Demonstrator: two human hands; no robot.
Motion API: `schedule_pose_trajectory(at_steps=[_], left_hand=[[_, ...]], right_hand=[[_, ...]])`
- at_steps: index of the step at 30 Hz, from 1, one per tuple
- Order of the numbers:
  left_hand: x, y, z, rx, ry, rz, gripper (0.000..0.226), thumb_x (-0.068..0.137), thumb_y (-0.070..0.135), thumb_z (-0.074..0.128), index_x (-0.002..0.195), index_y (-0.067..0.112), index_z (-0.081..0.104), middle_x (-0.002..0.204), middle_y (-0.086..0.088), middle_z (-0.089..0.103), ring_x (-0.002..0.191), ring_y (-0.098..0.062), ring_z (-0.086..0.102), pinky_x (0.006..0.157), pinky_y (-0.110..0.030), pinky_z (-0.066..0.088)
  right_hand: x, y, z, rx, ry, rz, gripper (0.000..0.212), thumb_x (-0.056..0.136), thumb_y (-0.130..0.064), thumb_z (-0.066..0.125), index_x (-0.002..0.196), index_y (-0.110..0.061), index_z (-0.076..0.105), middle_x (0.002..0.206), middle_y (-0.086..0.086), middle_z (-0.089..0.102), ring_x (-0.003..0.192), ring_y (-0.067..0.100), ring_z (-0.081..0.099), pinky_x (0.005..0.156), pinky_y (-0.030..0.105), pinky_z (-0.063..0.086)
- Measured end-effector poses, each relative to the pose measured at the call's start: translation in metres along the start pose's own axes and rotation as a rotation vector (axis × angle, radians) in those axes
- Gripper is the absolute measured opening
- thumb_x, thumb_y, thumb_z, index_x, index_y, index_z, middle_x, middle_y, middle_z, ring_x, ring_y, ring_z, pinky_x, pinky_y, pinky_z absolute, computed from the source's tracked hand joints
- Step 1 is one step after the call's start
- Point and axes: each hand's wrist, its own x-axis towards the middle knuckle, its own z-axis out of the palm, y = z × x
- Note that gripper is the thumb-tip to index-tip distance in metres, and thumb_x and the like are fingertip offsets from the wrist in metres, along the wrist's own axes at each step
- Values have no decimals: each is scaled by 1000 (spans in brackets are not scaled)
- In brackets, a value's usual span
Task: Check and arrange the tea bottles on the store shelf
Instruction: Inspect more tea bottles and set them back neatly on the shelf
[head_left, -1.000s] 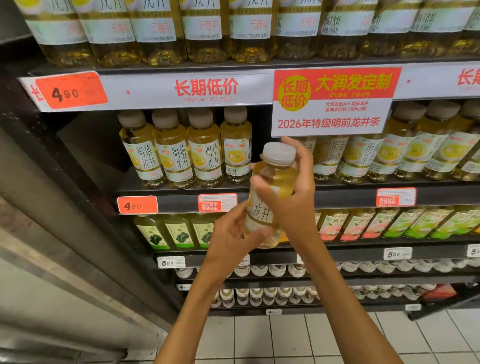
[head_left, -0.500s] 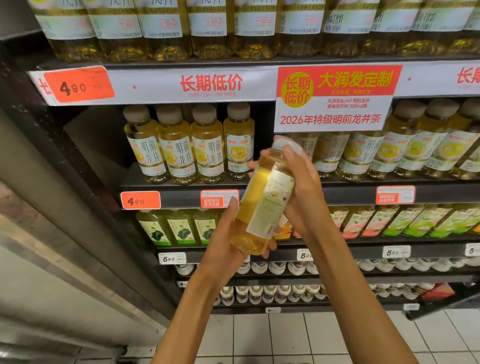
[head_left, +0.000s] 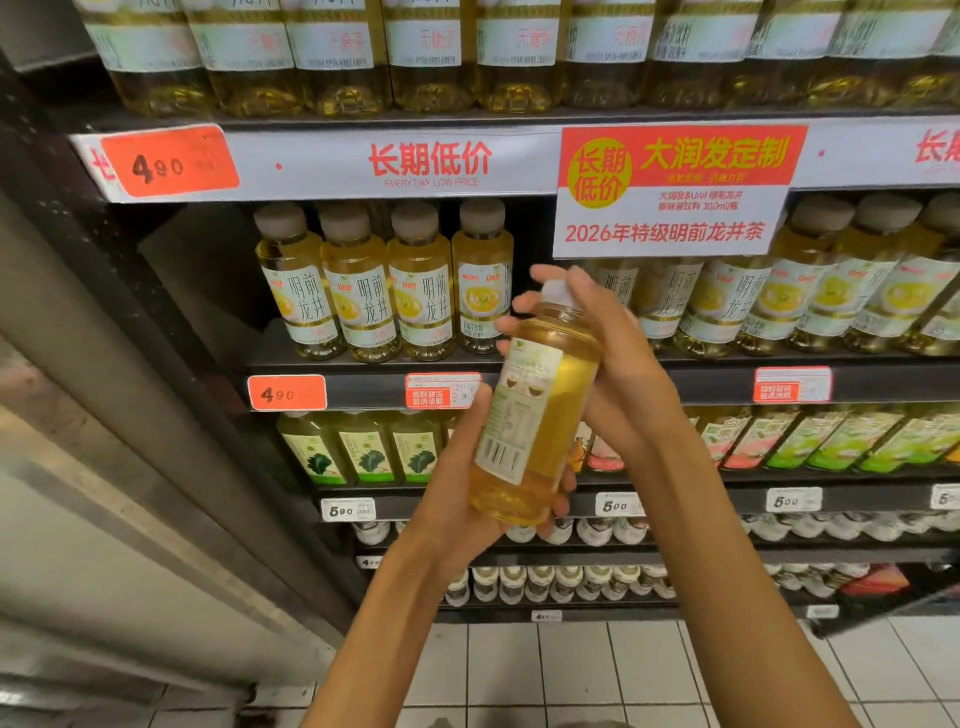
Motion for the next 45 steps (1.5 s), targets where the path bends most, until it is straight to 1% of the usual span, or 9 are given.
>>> schedule_pose_trajectory(at_steps=[3,7,11,16,28,32,37,42,45], left_hand=[[0,-7,-2,37,-81,-43,74,89,67,27,113,7,64,92,-17,68,76,-25,68,67,-34,56],[2,-15,-3,297,162,102,57,88,68,23,110,42,68,114,4,71,110,-13,65,98,-35,50],[3,-16,-1,348,218,155,51,84,71,35,109,41,68,111,3,72,105,-13,67,81,-24,55],[1,-4,3,-98,102,-15,70,87,67,36,110,9,68,90,-18,68,74,-23,68,62,-33,56],[-13,1,18,-282,-133,-97,68,87,57,44,111,-2,67,100,-22,69,86,-27,71,75,-35,58],[-12,1,19,-108,-53,-122,61,79,51,57,114,2,62,98,-18,69,83,-26,70,71,-33,58],[-11,-2,9,250,144,-12,43,74,43,72,111,22,63,104,-4,74,95,-20,70,73,-28,57],[-5,-3,1,363,258,156,45,73,37,77,115,31,61,112,2,71,107,-16,65,93,-37,51],[-1,0,-5,428,288,250,51,74,24,81,120,30,59,111,5,70,106,-12,65,87,-30,53]], right_hand=[[1,-1,-3,95,-108,62,24,91,-28,48,96,-9,62,79,8,68,75,23,68,70,33,56],[3,2,-6,-205,64,27,12,89,-24,61,87,-12,64,75,7,68,71,21,67,66,31,56],[5,9,-6,-348,237,51,20,87,-33,66,99,-17,64,82,3,72,79,19,70,67,30,58],[3,7,-5,-173,99,116,28,87,-30,59,110,-14,62,94,6,72,89,22,69,77,36,58],[9,26,-22,107,236,619,44,93,-39,50,77,-2,68,83,17,67,75,26,66,67,34,58],[11,19,-23,28,211,509,43,95,-36,49,71,-8,72,78,15,70,67,24,68,59,32,58],[10,4,-17,-173,146,178,19,97,-28,50,104,-14,60,87,4,74,86,21,71,71,33,59],[-11,6,-10,-268,48,64,45,89,-41,53,125,-15,54,108,1,70,99,17,67,81,33,56],[-18,1,-13,-344,-26,-40,40,92,-24,54,130,-12,52,119,5,67,111,20,62,89,31,52]])
